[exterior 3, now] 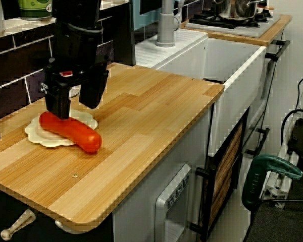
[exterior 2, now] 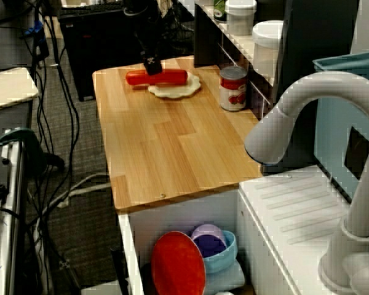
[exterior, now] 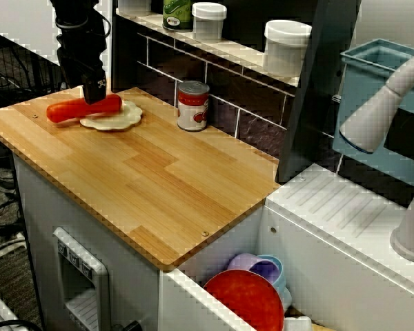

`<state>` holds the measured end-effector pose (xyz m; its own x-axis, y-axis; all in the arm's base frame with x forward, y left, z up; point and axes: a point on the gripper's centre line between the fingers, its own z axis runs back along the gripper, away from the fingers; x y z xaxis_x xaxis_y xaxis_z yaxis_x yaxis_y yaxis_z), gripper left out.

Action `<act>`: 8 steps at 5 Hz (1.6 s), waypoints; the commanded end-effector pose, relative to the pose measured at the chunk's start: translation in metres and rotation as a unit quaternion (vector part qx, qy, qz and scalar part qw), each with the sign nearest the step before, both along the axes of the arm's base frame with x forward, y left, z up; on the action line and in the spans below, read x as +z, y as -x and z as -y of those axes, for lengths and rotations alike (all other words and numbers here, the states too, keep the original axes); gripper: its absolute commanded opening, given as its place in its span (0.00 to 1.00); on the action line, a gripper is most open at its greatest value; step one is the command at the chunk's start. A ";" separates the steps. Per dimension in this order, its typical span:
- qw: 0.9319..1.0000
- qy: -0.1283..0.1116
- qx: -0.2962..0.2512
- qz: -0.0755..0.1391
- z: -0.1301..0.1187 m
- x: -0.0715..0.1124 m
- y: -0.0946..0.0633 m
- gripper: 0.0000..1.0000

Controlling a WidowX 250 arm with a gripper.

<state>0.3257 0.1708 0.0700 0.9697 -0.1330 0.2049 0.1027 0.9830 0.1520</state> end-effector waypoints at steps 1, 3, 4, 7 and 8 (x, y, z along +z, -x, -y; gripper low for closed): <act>1.000 -0.025 0.007 0.011 -0.004 0.002 0.002 1.00; 0.999 -0.025 0.022 0.006 -0.007 -0.007 0.001 1.00; 0.999 -0.026 0.027 0.005 -0.009 -0.010 0.001 1.00; 0.999 -0.028 0.021 0.001 -0.011 -0.019 -0.001 0.00; 0.999 -0.026 0.024 -0.002 -0.011 -0.019 -0.001 0.00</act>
